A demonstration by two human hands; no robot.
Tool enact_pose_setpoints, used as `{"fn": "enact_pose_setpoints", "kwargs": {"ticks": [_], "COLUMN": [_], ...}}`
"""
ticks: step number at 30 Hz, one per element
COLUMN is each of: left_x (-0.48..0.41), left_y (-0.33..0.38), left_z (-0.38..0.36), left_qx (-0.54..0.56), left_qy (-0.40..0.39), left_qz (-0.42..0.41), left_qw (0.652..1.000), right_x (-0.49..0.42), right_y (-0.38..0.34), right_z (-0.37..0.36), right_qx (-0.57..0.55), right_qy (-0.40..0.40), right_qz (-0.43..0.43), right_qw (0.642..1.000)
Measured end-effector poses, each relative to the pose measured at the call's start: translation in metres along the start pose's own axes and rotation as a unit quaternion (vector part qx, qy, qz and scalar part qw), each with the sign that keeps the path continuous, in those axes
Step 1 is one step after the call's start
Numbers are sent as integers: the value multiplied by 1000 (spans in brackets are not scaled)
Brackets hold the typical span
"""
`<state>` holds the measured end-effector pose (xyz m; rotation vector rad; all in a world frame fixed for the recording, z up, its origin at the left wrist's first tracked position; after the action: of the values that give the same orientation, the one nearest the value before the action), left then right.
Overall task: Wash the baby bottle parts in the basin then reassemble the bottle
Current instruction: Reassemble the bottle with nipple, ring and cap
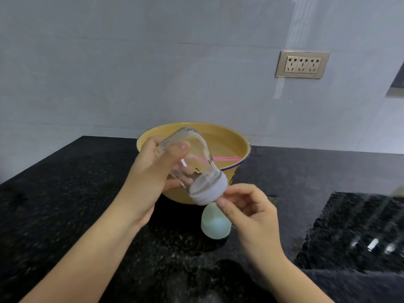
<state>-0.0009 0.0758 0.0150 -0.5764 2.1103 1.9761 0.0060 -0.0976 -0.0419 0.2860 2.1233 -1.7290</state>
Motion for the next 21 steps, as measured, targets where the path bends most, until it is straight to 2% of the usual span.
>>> {"fn": "enact_pose_setpoints", "kwargs": {"ticks": [5,9,11,15,18,21], "left_x": [9,21,26,32,30,19], "left_y": [-9,-24,-34,-51,-52,-46], "left_z": [0,-2,-4,-11,-20,-22], "left_qx": [-4,-56,-75,-60,-48,-38], "left_qy": [-98,-226,-259,-278,-286,-250], "left_qz": [34,60,74,101,82,51], "left_qw": [995,971,960,953,954,966], "right_x": [-12,-25,-31,-40,-45,-44], "right_y": [-14,-32,-39,-53,-61,-72], "right_z": [11,16,14,0,-10,-19], "right_qx": [-53,23,53,93,137,179], "right_qy": [22,-5,-26,-95,-150,-216], "right_qz": [-29,-22,-24,-15,5,47], "right_qw": [998,999,998,991,979,959]}}
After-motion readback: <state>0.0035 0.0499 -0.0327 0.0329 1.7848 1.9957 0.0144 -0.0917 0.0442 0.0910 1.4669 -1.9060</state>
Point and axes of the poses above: each hand's wrist, its own x-axis away from the middle knuckle, its own z-axis out of the back of the hand, y = z × x, the point moved 6 cm from there along -x, towards the middle knuckle, and after that the axes turned 6 degrees about -z, right-handed, at the moved point
